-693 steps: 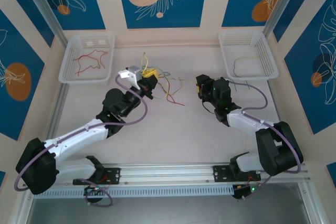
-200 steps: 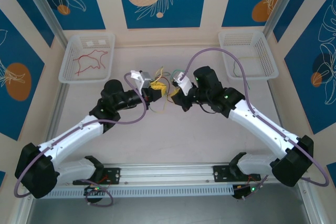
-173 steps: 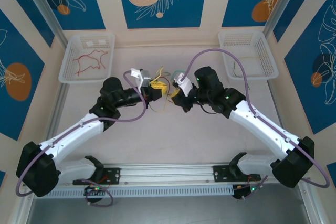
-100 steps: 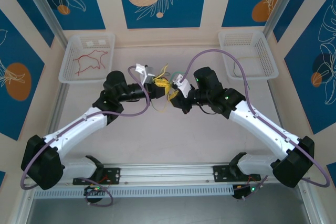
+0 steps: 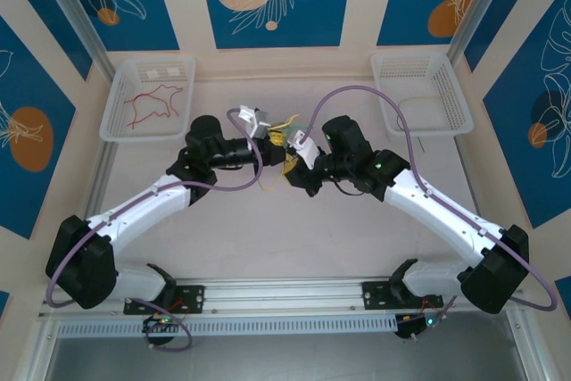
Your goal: Untangle the cables
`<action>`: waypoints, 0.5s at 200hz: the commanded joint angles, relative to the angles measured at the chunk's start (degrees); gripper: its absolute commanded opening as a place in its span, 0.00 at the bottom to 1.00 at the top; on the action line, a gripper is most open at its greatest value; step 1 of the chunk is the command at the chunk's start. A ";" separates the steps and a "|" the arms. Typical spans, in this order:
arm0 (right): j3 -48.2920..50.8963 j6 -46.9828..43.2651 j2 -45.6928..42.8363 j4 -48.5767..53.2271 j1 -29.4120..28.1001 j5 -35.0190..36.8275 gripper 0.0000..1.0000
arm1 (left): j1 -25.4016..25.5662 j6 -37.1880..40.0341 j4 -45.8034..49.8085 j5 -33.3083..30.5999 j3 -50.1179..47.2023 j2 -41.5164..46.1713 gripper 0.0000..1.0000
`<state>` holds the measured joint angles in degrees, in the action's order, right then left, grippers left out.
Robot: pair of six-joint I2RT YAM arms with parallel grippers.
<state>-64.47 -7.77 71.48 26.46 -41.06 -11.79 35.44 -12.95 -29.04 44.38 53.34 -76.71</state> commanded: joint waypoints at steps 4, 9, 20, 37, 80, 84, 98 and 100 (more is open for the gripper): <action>-0.69 -1.04 0.15 -4.12 -1.38 -2.22 0.00 | 2.19 -0.81 -4.77 2.29 2.72 0.10 0.07; -0.49 -0.62 -0.25 -4.48 -1.12 -2.25 0.00 | 2.26 -0.57 -4.78 1.93 2.35 0.48 0.06; 0.04 0.33 -1.22 -4.90 -0.25 -1.83 0.00 | 2.23 0.10 -4.27 1.29 1.80 1.30 0.00; 1.62 1.40 -3.05 -5.77 1.42 -1.65 0.00 | 2.19 1.22 -2.84 0.60 1.29 2.42 0.00; 4.48 2.58 -7.45 -5.98 5.45 -4.23 0.00 | 2.12 1.41 -1.67 1.11 0.78 4.03 0.00; 4.59 2.57 -7.64 -5.90 5.54 -4.43 0.00 | 2.11 1.31 -1.86 1.21 0.80 4.11 0.00; 4.70 2.74 -7.87 -5.98 5.64 -5.13 0.00 | 2.09 0.35 -3.11 2.20 0.89 4.04 0.00; 4.70 2.73 -7.86 -6.02 5.64 -5.27 0.00 | 2.09 0.13 -3.35 2.38 1.02 3.98 0.00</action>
<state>-60.82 -5.78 64.64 22.26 -35.57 -14.06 36.77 -12.08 -29.56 43.51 53.34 -74.04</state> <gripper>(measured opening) 0.061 0.068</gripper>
